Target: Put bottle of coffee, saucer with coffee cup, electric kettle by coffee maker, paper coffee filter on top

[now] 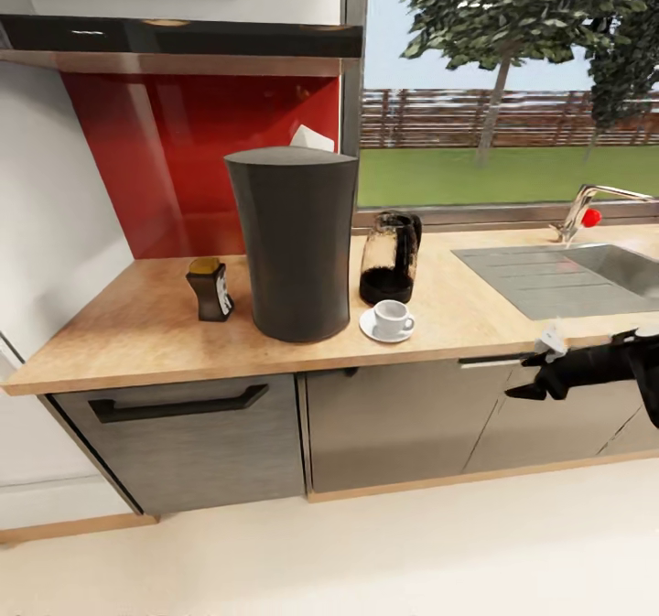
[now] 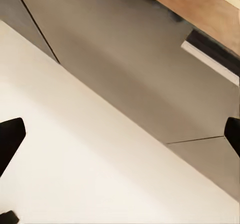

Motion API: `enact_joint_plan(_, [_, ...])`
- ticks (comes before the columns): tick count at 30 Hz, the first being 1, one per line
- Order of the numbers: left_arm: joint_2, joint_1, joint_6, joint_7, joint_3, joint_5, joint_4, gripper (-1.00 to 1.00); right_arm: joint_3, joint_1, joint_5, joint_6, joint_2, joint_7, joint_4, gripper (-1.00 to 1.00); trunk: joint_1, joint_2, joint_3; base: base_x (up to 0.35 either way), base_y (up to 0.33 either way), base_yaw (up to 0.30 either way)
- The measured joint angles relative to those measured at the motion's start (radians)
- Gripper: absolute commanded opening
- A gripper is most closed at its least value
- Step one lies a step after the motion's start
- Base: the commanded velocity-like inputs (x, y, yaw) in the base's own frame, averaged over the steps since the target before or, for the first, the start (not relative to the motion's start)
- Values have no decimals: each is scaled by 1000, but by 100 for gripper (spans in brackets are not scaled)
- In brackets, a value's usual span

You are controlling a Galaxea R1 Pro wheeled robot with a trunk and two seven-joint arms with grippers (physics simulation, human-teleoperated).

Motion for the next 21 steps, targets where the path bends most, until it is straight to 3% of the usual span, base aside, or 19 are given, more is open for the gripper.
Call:
enact_joint_plan(5, [0,0,0,0,1,0,0,100,-52,75,3,-67,1,0,7,100,0,0,0,-9,0,0])
enact_joint_plan(10, [0,0,-1,0,1,0,0,100,-125,136,7,-117,0,-15,132,100,0,0,0,-2,0,0])
enact_joint_plan(13, [0,0,-1,0,1,0,0,100,-187,157,8,-129,-2,-71,262,100,0,0,0,0,0,0])
enact_joint_plan(15, [0,0,-1,0,2,0,0,100,-235,184,9,-149,-7,-146,367,100,0,0,0,0,0,0])
enact_joint_plan(17, [0,0,-2,0,3,0,0,100,-270,227,9,-201,-15,-225,472,100,0,0,0,0,0,0])
enact_joint_plan(19, [0,0,-2,0,7,0,0,100,-305,292,8,-302,-20,-326,595,100,0,0,0,0,0,0])
enact_joint_plan(21, [0,0,-2,0,10,-1,0,100,-330,324,7,-355,-22,-380,655,100,0,0,0,0,0,0])
